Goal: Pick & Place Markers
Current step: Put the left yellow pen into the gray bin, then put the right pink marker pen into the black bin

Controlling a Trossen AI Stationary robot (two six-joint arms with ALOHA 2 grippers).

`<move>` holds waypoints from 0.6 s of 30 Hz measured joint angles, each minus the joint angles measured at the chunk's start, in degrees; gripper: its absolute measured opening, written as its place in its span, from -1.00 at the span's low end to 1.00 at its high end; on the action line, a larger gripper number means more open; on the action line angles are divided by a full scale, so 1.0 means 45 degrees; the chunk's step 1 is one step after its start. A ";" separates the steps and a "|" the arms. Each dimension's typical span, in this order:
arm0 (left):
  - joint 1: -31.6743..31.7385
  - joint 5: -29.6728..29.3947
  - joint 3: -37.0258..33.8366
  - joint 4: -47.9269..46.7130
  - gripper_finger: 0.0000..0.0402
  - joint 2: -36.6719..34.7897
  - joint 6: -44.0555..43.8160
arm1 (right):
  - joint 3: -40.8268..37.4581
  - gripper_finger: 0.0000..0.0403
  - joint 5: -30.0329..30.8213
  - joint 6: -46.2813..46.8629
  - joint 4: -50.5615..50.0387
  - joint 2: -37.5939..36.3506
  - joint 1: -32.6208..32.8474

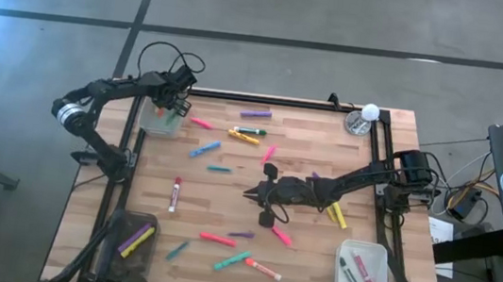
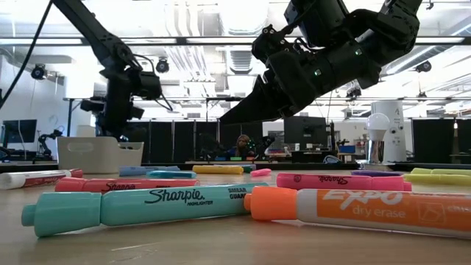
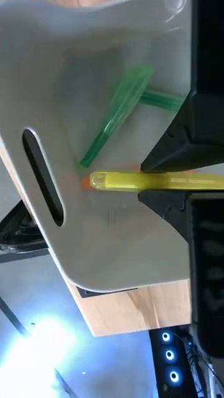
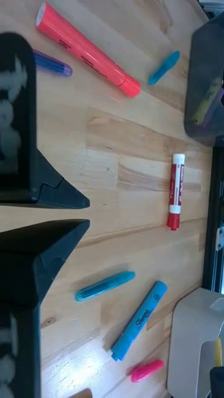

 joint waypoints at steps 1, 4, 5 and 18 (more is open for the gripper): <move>0.0000 0.0000 -0.0028 -0.0027 -0.86 0.0000 0.0000 | 0.0002 -0.84 0.0000 0.0000 0.0002 0.0000 0.0000; -0.0004 0.0025 -0.0075 -0.0060 -0.81 0.0000 -0.0005 | 0.0003 -0.84 0.0000 0.0000 0.0002 0.0000 0.0000; -0.0010 0.0062 -0.0076 -0.0072 -0.79 0.0000 -0.0002 | -0.0002 -0.84 0.0000 0.0000 0.0002 0.0000 0.0000; -0.0719 0.0213 -0.0111 -0.1039 -0.61 -0.2002 0.0112 | 0.0001 -0.84 0.0003 -0.0005 0.0002 0.0000 0.0000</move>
